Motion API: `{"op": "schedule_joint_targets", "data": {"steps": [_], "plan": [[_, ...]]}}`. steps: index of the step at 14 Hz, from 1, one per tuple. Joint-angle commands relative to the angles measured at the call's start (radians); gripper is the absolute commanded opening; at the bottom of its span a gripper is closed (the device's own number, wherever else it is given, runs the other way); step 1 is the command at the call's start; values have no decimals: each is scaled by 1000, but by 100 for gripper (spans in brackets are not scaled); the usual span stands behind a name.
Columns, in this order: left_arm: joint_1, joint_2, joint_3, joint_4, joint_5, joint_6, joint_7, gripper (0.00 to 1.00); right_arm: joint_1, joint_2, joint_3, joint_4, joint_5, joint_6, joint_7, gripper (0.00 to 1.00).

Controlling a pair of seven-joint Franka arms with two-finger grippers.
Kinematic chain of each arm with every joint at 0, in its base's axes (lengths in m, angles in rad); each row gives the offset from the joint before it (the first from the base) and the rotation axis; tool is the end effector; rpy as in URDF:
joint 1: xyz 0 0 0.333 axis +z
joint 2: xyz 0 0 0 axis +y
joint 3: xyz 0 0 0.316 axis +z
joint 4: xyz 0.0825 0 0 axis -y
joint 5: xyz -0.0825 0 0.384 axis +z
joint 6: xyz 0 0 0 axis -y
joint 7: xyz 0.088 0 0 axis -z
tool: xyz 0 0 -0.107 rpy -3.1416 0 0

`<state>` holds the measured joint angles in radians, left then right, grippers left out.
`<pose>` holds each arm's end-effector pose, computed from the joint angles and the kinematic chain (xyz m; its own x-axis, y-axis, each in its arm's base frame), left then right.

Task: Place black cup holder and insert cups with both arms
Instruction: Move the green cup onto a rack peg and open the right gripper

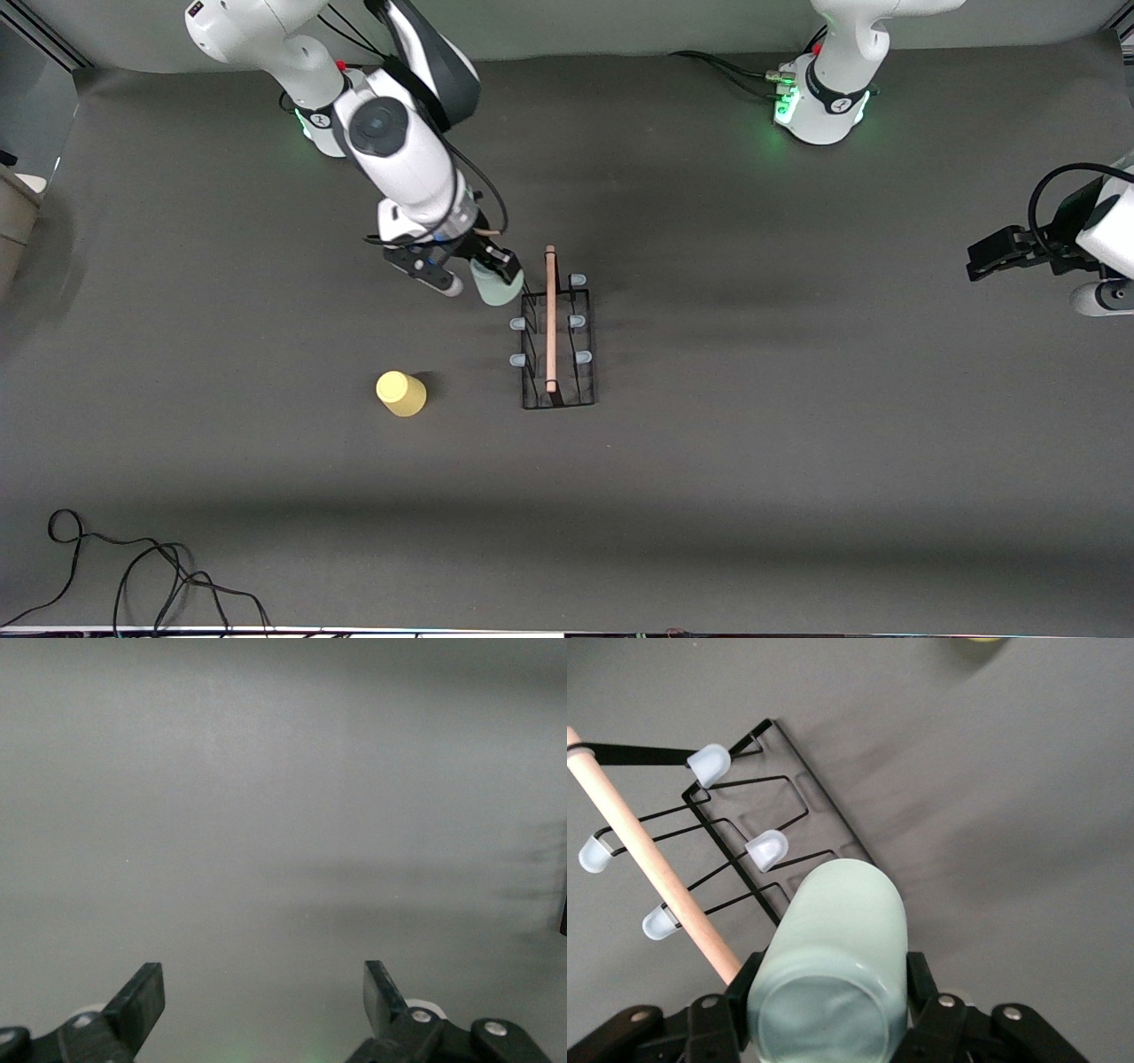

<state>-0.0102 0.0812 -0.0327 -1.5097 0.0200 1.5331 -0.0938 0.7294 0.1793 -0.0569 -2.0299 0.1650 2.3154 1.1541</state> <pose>0.5747 -0.0217 0.6042 0.9971 0.0516 -0.0558 0.0504 -0.9985 -0.0227 0.4622 0.3732 0.3699 0.8340 -0.5471 -0.0710 -0.5514 -0.8223 -0.1408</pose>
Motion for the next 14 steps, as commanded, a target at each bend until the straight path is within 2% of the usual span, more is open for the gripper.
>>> {"op": "schedule_joint_targets", "data": {"steps": [1,4,6,7,8,11,12,14], "plan": [[-4,-14,-10,-7,5,5,14,100,21,58,-11,63,4,-8,38,0],[-5,-14,-10,-7,5,2,14,100,21,92,-11,65,2,-4,38,0],[-5,-14,-12,-7,5,-1,5,100,21,107,-11,65,1,4,38,62],[-5,-11,-12,-9,5,1,3,100,21,109,-11,65,1,4,36,64],[-5,-9,-12,-10,3,1,3,100,21,111,-11,65,1,4,36,74],[-7,-11,-12,-10,3,-1,2,100,21,111,-11,65,-1,4,36,76],[-7,-11,-13,-10,3,-1,2,100,21,111,-11,68,-1,4,36,83],[-7,-9,-13,-13,3,1,2,100,21,111,-11,68,-2,4,36,84]]}}
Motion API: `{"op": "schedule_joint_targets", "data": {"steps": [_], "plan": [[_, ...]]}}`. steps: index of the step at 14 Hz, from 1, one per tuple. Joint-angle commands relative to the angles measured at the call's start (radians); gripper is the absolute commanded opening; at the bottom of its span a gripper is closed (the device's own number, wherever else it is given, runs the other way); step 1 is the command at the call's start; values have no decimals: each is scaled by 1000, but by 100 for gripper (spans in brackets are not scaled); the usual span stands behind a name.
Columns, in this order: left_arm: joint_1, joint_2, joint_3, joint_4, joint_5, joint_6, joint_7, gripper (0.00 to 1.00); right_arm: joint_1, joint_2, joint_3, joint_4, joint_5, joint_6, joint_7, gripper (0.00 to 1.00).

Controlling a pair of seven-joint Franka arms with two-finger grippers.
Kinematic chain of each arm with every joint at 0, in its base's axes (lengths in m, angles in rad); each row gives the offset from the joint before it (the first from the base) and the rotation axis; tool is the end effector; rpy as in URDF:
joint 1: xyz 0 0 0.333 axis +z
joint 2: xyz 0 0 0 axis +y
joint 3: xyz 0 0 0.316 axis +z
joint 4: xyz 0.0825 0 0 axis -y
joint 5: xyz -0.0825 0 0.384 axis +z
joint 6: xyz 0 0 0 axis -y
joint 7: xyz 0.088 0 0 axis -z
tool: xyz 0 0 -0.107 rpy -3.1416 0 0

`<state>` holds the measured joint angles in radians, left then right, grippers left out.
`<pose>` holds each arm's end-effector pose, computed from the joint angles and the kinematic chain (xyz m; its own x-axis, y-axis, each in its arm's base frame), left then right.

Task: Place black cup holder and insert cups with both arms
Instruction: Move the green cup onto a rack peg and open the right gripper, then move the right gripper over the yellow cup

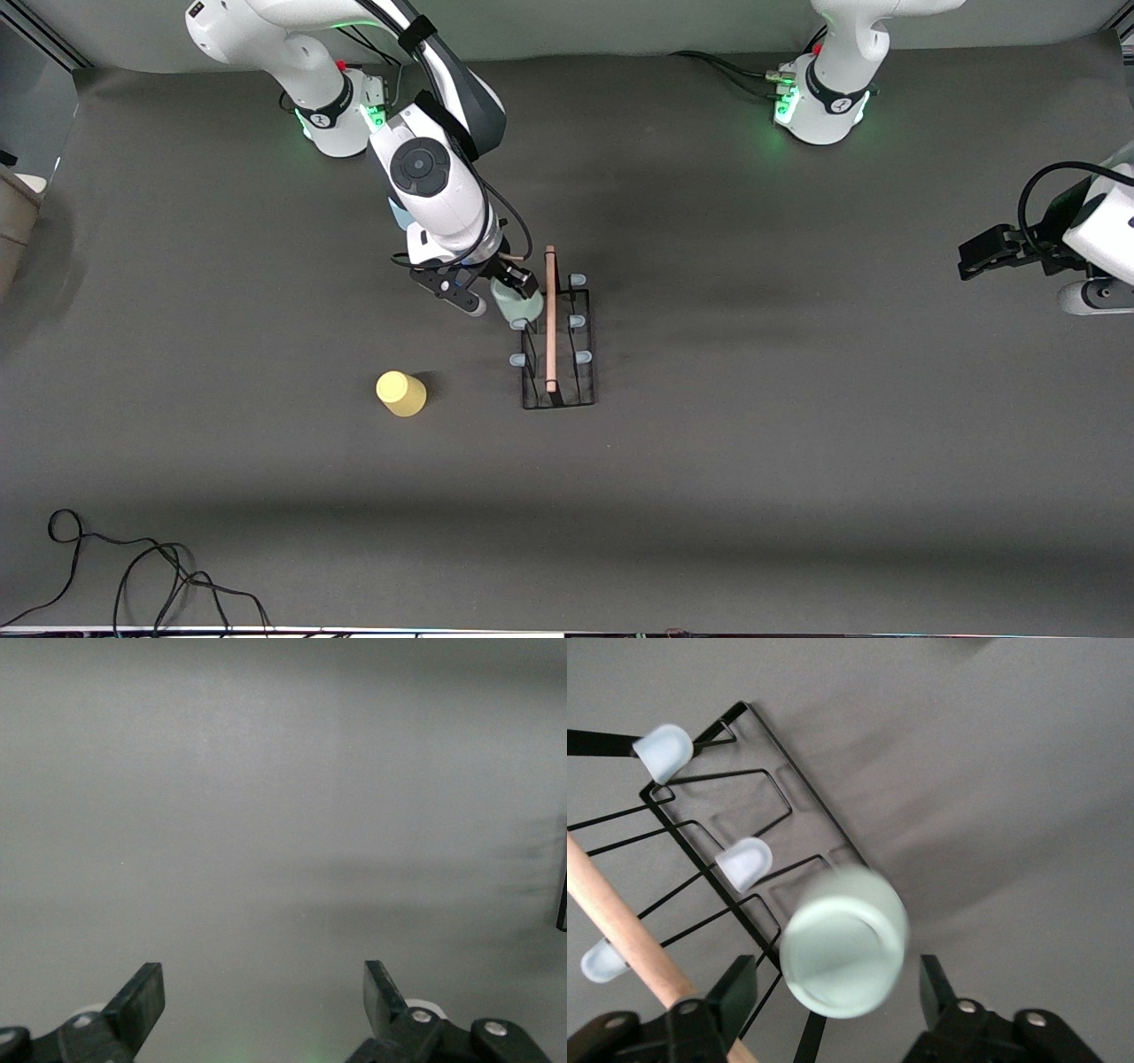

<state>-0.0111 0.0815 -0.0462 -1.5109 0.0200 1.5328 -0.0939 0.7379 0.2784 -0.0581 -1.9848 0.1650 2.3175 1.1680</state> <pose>0.5743 -0.0296 0.6034 0.9976 0.0374 -0.0577 0.0362 -0.9991 -0.0217 0.4703 0.3858 0.3309 0.8277 -0.5550 -0.0825 -0.5608 -0.8232 -0.0888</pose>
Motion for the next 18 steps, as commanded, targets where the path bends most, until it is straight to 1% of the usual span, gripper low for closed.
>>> {"op": "schedule_joint_targets", "data": {"steps": [1,4,5,6,7,10,12,14,18], "plan": [[-6,-9,0,-14,3,1,2,100,12,12,-9,24,-2,2,22,84],[-6,-8,0,-15,3,1,0,100,3,10,-16,44,-2,-3,4,84],[-6,-8,0,-15,3,1,0,100,-2,8,-22,55,-11,-10,-20,84],[-6,-8,0,-15,3,3,0,100,-3,4,-29,57,-39,-36,-72,85],[-6,-6,2,-15,3,4,-1,100,-3,4,-61,57,-62,-67,-143,86],[-4,-6,2,-15,5,0,0,100,-11,18,-147,57,-62,-73,-360,100],[-4,-6,2,-15,3,0,0,100,-34,27,-190,58,-56,-70,-471,100],[-3,-6,2,-15,3,3,0,100,-95,50,-192,60,-53,-56,-551,100],[-3,-6,2,-15,3,1,0,100,-192,125,-190,60,-51,40,-672,100]]}}
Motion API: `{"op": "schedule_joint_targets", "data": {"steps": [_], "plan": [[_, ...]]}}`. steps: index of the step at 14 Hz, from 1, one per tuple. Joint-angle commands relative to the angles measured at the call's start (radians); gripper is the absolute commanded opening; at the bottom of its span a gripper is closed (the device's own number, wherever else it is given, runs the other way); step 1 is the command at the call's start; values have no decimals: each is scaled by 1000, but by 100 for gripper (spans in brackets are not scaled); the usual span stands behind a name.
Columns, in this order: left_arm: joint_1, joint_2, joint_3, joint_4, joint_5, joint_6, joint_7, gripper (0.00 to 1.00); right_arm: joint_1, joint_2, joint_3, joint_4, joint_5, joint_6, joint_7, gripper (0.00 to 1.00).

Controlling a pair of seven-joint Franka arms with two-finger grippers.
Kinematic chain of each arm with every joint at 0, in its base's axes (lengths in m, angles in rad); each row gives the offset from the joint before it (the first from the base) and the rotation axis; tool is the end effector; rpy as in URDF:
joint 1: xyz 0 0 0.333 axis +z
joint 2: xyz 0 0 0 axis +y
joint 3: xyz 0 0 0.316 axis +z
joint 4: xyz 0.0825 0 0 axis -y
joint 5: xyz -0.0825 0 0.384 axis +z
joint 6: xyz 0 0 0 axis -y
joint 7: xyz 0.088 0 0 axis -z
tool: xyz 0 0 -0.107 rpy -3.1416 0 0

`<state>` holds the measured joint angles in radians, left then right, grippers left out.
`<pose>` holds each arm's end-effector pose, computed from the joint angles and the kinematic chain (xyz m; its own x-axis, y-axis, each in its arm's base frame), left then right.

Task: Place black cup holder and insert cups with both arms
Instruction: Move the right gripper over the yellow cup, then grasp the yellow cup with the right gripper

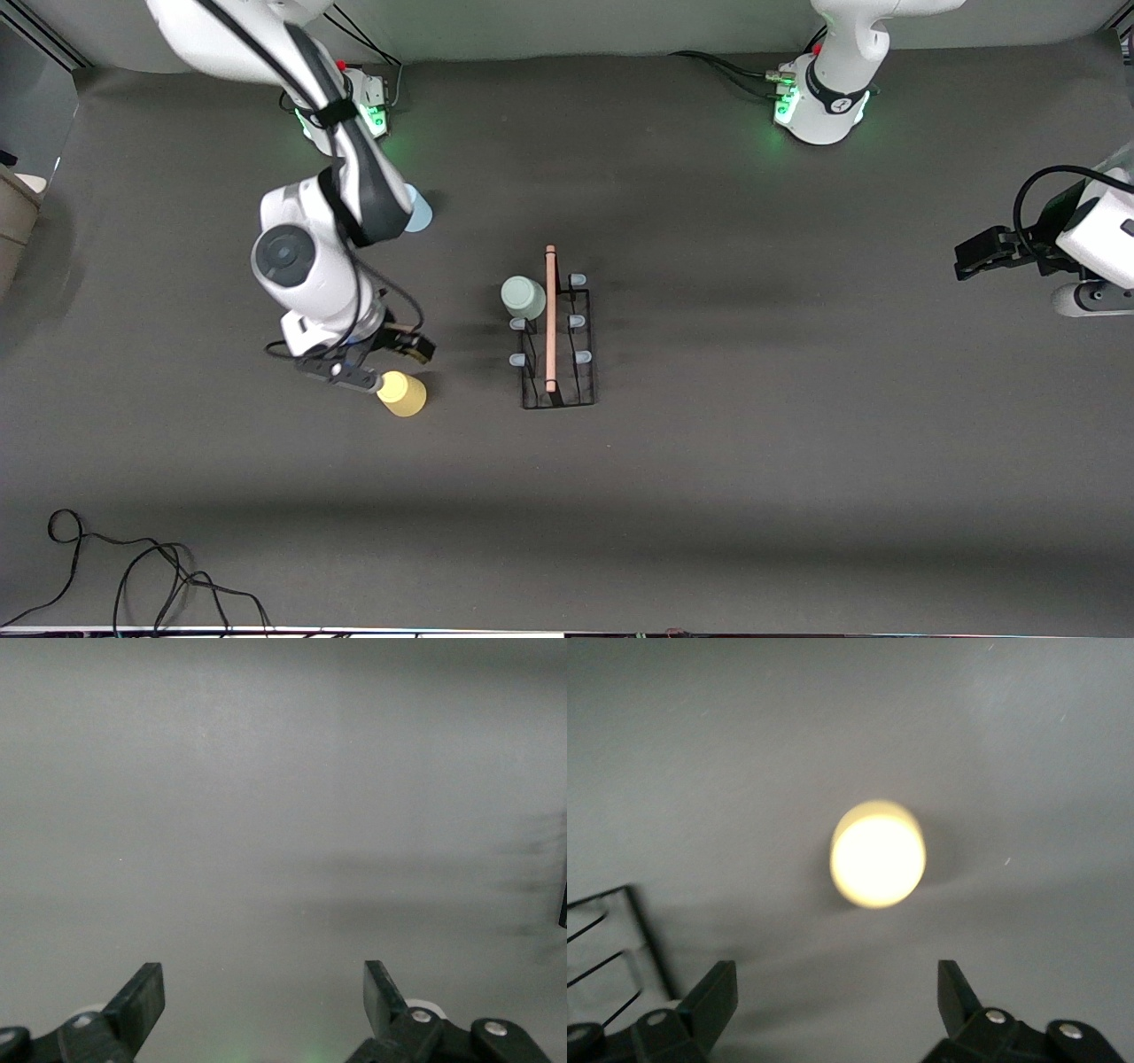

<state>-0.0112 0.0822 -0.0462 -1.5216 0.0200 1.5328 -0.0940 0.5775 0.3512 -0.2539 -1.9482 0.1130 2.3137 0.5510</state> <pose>0.5741 -0.0297 0.5980 0.9969 0.0374 -0.0690 0.0359 -0.9991 -0.0228 0.5825 0.2051 0.3079 0.9588 -0.2829 0.0245 -0.2827 -0.9591 -0.0135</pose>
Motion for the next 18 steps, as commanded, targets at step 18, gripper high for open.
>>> {"op": "schedule_joint_targets", "data": {"steps": [18], "plan": [[-3,-2,2,-5,3,4,0,100,-47,216,5,106,114,131,-157,90]]}}
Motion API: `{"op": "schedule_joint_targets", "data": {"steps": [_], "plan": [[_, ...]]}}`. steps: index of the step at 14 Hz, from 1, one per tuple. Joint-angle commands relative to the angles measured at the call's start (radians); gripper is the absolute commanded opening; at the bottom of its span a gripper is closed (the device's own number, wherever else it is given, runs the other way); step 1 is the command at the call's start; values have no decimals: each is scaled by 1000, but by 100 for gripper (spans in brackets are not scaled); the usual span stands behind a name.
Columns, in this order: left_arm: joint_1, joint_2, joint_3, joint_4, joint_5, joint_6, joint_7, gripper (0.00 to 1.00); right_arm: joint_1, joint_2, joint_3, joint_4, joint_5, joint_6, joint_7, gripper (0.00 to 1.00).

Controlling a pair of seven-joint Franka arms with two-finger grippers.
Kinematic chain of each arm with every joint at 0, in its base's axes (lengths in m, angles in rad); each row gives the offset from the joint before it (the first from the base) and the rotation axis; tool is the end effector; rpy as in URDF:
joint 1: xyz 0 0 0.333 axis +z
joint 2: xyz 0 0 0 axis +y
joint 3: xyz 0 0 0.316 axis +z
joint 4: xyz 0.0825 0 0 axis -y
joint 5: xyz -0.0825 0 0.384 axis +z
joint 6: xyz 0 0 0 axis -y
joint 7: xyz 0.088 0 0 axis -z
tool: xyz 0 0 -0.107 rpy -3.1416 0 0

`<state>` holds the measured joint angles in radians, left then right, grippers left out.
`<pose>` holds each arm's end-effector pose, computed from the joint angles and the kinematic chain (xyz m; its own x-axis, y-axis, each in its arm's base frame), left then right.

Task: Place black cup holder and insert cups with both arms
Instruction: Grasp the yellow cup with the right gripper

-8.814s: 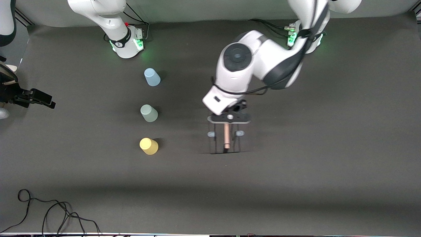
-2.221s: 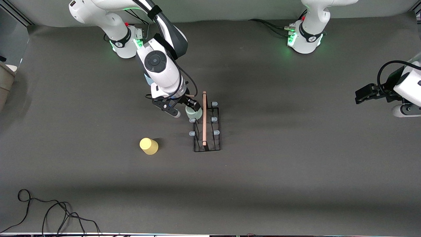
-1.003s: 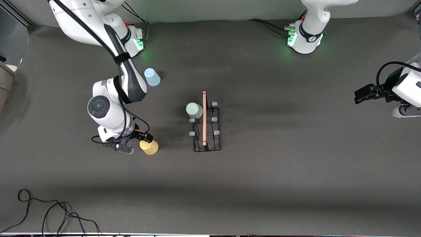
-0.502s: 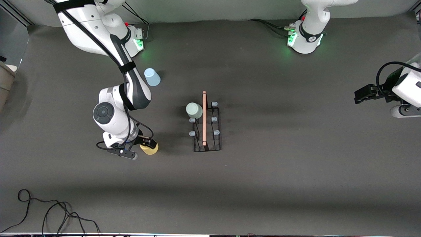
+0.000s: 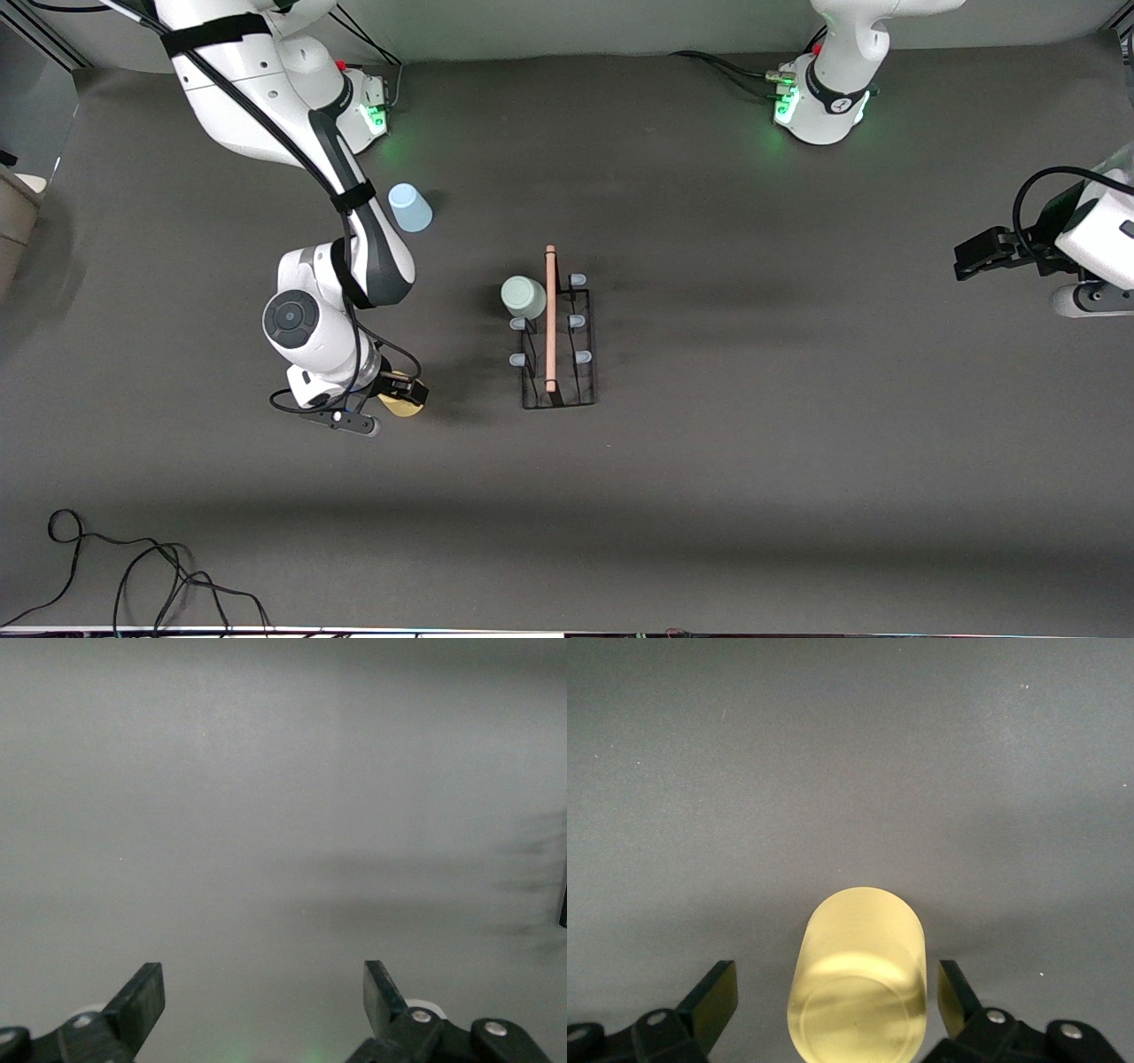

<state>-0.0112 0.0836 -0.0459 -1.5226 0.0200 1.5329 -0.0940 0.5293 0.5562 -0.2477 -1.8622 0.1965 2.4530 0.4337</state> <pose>0.5744 -0.0295 0.5968 0.9967 0.0377 -0.0713 0.0361 -0.9991 -0.0229 0.6179 0.1891 0.2304 0.9647 -0.2585 0.0509 -0.2574 -0.9659 -0.0271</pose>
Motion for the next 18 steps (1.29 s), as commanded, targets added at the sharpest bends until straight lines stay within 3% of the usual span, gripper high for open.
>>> {"op": "schedule_joint_targets", "data": {"steps": [1,2,3,8,14,18], "plan": [[-3,-4,1,-5,3,4,-1,100,6,11,-1,20,31,-8,-39,57],[-3,-4,1,-5,4,6,0,100,6,10,1,21,31,-9,-41,22],[-3,-4,1,-5,3,6,-1,100,6,1,1,21,31,-20,-41,2],[-1,-4,1,-4,3,6,0,100,6,-73,2,55,31,-167,-41,0],[-1,-4,1,-4,3,4,0,100,29,-98,8,317,32,-497,135,0],[0,-4,1,-5,4,4,0,100,142,-82,8,394,32,-497,373,0]]}}
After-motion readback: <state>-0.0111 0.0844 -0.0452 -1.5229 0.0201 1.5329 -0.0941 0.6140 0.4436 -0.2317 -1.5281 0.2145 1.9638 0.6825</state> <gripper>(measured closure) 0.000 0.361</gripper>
